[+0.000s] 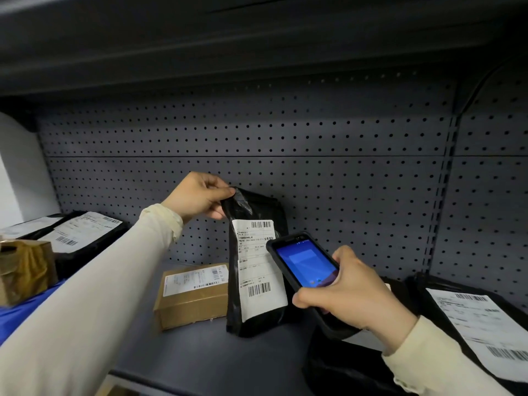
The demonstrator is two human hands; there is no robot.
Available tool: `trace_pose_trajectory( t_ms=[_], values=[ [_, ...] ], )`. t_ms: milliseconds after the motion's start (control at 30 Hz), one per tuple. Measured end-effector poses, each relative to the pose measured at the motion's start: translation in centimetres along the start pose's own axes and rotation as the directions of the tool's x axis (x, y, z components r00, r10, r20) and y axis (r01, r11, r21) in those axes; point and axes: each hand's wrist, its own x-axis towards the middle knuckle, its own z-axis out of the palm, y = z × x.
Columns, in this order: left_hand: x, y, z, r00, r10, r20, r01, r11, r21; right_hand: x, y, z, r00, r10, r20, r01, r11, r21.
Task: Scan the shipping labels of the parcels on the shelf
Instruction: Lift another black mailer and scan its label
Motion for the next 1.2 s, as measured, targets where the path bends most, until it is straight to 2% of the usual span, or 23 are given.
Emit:
trace_pose_trajectory(
  t_ms=[867, 1200],
  values=[
    [-0.3, -0.6, -0.3, 1.000, -0.010, -0.026, 0.010, 1.000, -0.014, -0.8, -0.2, 0.3, 0.998, 0.003, 0.055, -0.005, 1.000, 0.030],
    [0.6, -1.9, 0.1, 1.000, 0.007, -0.011, -0.007, 1.000, -0.009, 0.1, 0.2, 0.4, 1.000, 0.005, 0.020, -0.006, 0.999, 0.042]
  ],
)
